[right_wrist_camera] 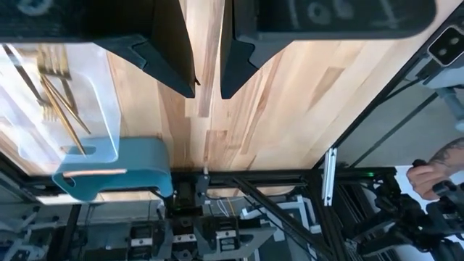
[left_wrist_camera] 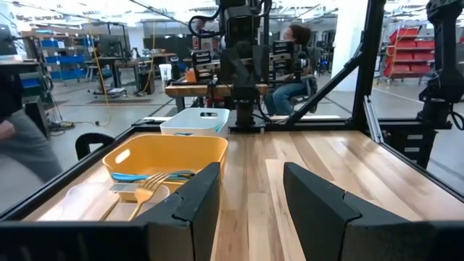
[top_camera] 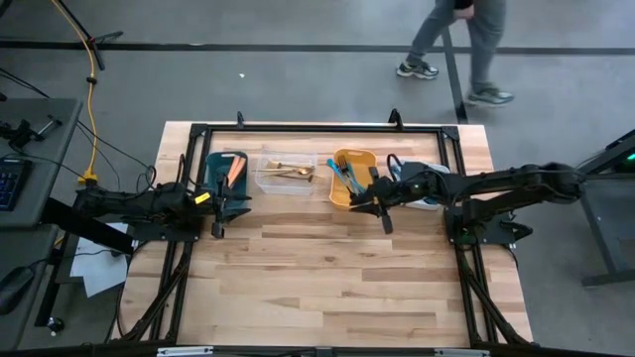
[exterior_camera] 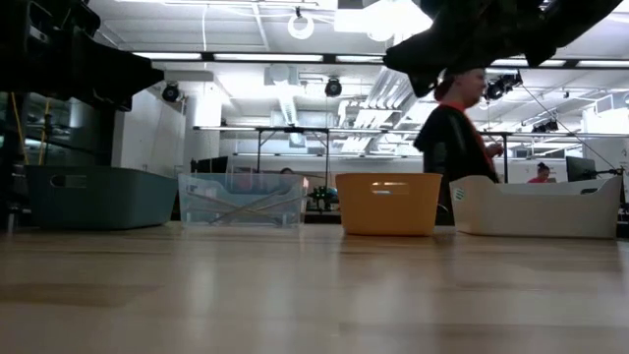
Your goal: Sort silverware by color (type)
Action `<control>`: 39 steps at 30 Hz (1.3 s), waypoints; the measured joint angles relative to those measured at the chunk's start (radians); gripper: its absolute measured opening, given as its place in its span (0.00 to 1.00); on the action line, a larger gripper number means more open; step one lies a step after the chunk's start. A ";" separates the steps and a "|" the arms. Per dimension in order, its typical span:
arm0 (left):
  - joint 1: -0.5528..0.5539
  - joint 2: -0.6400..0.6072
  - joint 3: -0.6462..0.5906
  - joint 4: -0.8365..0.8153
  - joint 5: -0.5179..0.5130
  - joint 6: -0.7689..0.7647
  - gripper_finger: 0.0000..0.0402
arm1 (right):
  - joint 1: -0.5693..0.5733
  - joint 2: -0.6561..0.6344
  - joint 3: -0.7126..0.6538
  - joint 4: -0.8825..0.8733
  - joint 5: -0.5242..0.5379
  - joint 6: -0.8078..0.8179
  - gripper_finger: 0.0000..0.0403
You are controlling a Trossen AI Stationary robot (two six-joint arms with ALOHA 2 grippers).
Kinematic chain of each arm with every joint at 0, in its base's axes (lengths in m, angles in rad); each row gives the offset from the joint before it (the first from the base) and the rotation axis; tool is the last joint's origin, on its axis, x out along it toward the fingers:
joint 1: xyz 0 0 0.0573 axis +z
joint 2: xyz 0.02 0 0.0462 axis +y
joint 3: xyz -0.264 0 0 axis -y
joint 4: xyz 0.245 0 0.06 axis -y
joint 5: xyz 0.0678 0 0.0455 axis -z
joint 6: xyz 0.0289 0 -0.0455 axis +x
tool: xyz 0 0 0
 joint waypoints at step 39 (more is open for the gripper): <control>-0.001 0.000 0.000 -0.014 -0.026 -0.029 0.36 | -0.203 -0.742 -0.564 0.082 -0.151 0.180 0.15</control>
